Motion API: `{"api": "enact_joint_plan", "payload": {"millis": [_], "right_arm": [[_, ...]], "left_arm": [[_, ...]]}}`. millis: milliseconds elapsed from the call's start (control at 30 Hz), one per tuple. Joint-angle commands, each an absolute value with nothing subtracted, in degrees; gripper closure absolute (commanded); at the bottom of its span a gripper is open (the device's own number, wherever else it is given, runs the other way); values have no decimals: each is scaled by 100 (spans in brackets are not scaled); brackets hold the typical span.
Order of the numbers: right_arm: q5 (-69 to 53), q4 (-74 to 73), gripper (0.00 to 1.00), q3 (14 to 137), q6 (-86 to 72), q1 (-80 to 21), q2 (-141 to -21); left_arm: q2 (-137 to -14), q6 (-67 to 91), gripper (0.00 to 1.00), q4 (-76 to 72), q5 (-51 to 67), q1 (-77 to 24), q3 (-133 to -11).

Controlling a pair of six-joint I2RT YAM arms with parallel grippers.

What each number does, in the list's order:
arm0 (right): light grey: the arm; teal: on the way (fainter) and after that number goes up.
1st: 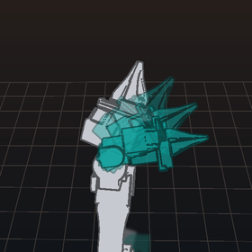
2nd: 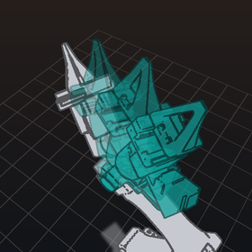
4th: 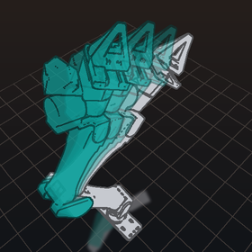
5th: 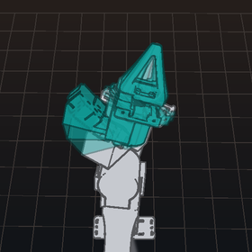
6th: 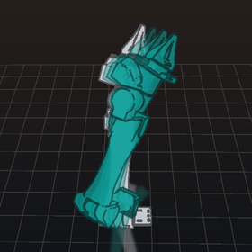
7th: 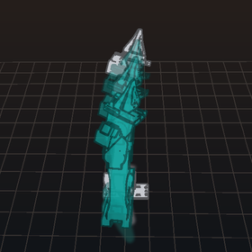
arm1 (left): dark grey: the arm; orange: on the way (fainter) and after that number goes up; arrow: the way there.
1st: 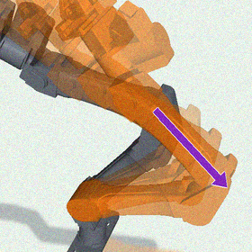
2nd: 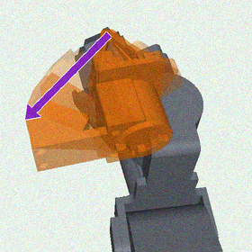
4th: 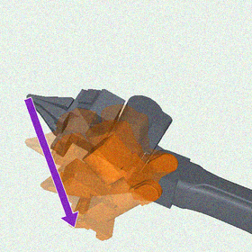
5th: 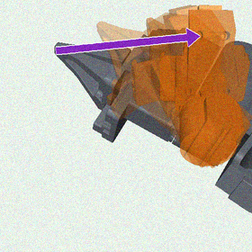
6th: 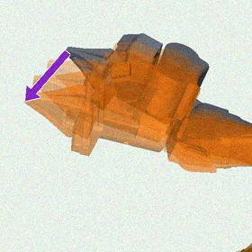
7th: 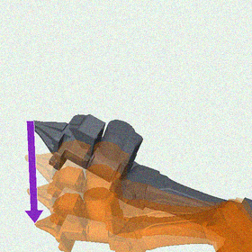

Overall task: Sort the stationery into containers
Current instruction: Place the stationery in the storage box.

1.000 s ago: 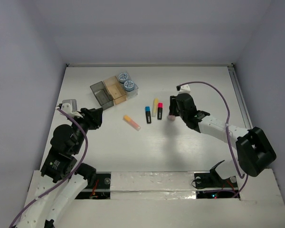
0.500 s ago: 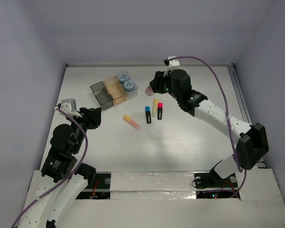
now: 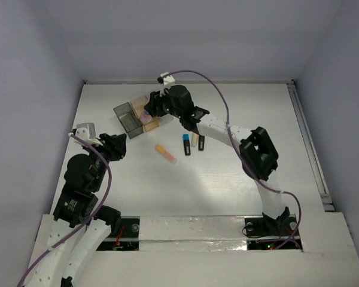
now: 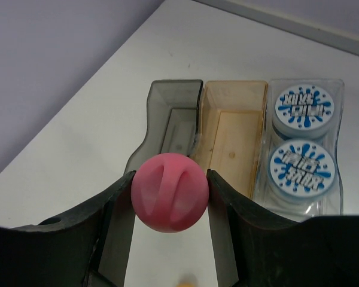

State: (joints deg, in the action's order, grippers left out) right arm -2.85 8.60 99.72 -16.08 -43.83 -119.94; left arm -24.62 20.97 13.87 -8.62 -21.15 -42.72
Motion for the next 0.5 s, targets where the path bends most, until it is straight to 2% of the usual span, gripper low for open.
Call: {"api": "enact_joint_plan", "payload": {"millis": [0, 200, 467], "right_arm": [[-395, 1345, 94, 10827, -1231, -4395, -12383], [-308, 1064, 93, 11714, -1205, -4447, -13182], [-36, 1125, 94, 11724, -915, -4509, -13385]], "left_arm": [[-2478, 1986, 65, 1090, -844, -2030, -4271], [-2417, 1986, 65, 1134, -888, -2030, -4254], [-2522, 1986, 65, 1108, -791, -1978, -4263]]}}
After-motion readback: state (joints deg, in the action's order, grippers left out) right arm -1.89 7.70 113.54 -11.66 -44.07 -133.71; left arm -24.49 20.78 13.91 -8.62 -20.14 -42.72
